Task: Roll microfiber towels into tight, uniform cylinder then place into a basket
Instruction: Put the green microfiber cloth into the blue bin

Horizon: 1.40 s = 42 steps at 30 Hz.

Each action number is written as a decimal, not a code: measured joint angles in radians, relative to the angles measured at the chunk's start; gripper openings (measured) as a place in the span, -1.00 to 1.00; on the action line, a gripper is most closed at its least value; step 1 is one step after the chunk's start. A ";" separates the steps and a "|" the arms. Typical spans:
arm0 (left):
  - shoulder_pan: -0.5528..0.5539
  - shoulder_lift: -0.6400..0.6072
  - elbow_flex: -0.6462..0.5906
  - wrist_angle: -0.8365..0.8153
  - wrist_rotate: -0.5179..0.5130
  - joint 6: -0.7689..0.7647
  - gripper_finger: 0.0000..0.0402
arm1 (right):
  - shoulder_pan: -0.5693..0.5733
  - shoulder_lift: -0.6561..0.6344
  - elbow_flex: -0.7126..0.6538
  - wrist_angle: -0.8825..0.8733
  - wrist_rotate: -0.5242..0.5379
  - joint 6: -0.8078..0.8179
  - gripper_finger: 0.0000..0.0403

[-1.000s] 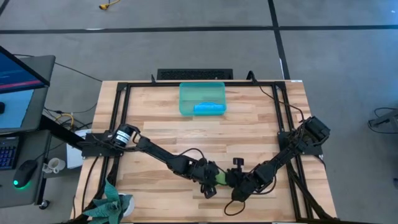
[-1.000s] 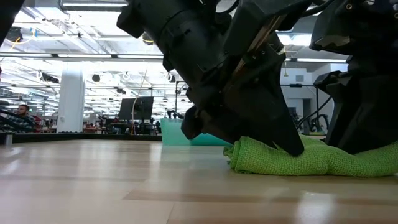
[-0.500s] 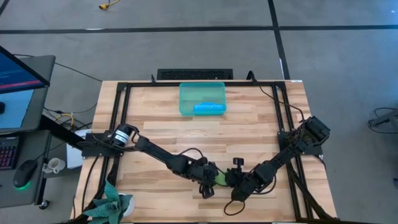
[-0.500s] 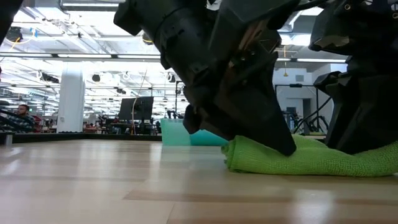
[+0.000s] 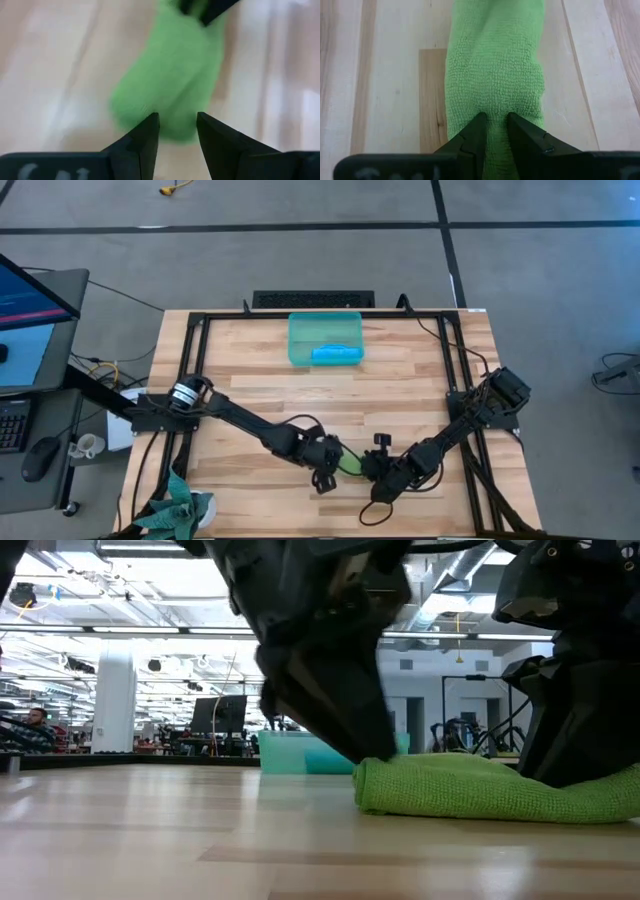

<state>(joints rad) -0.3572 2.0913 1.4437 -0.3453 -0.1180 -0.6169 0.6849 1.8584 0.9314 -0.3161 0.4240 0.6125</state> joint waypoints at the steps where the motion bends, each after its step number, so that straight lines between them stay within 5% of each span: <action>1: -0.002 -0.010 0.000 -0.027 -0.020 -0.010 -0.35 | 0.000 0.000 0.000 0.000 0.000 0.000 -0.47; 12: -0.075 -0.150 0.001 -0.105 -0.236 0.025 -0.35 | 0.000 0.000 0.000 0.000 0.000 -0.002 -0.47; 16: -0.117 -0.159 0.003 -0.070 -0.377 0.093 -0.35 | 0.000 0.000 0.000 0.001 0.000 -0.002 -0.47; 21: -0.128 -0.135 0.002 -0.051 -0.425 0.100 -0.35 | 0.001 0.000 0.000 0.003 0.000 -0.002 -0.47; 27: -0.107 -0.086 0.004 0.000 -0.401 0.069 -0.24 | 0.001 0.000 -0.002 0.006 0.000 -0.002 -0.47; 35: -0.036 -0.079 0.004 -0.005 -0.225 -0.024 0.11 | 0.001 0.000 -0.002 0.007 0.001 -0.002 -0.47; 42: 0.043 -0.094 0.045 -0.091 -0.102 0.029 0.16 | 0.001 0.000 -0.002 0.007 0.001 -0.002 -0.47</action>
<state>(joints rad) -0.3143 1.9969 1.4884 -0.4366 -0.2202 -0.5881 0.6857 1.8584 0.9298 -0.3092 0.4247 0.6106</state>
